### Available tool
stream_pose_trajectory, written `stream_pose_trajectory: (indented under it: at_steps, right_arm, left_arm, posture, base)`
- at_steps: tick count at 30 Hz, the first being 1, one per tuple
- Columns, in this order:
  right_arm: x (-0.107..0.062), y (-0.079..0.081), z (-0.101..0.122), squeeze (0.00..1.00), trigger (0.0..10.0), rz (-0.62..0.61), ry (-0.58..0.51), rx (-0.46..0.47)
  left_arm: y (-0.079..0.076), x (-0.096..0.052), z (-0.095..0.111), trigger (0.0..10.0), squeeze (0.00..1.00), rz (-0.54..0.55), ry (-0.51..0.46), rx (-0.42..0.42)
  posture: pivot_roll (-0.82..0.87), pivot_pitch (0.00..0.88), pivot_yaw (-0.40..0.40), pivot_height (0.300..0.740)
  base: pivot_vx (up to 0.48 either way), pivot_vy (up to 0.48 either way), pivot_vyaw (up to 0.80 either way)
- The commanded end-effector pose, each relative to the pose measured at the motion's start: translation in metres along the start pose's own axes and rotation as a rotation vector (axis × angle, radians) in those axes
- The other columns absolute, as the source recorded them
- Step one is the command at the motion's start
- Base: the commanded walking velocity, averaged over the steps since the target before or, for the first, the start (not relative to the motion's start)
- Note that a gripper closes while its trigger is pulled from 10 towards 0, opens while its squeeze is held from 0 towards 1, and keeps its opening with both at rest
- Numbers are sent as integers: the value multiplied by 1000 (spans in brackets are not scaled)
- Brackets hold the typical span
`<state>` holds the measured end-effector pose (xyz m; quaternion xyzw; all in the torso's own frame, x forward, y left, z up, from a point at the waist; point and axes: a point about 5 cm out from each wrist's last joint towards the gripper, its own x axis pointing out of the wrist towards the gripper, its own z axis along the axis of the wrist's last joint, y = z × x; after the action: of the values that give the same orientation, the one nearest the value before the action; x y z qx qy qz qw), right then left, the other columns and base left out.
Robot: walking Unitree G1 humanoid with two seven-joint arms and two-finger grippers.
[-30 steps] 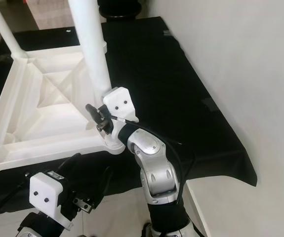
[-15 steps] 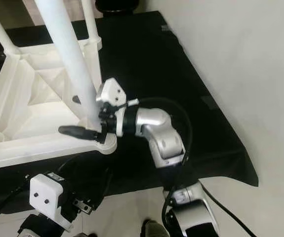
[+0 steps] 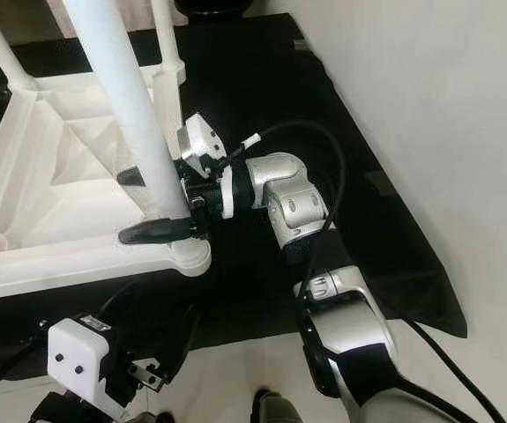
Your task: Building children table
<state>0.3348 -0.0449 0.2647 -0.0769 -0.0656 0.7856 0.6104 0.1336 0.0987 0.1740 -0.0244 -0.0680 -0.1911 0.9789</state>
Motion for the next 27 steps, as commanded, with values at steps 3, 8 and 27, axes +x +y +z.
stream_pose_trajectory:
  at_steps: [3, 8, 27]
  right_arm:
    - [4, -3, 1, 0, 0, 68, -10, -11]
    - [-5, -7, -1, 0, 0, 0, -1, -26]
    - [-11, 44, -78, 0, 0, -1265, 205, 272]
  left_arm:
    - [-2, -3, 1, 10000, 0, -6, 13, 7]
    - [-2, -3, 1, 10000, 0, -7, 13, 7]
    - [5, 5, -2, 10000, 0, -16, 3, 11]
  posture:
    - [110, 242, -12, 740]
    - [102, 238, -12, 740]
    - [31, 204, 18, 740]
  base:
    - [0, 0, 0]
    - [0, 0, 0]
    - [0, 0, 0]
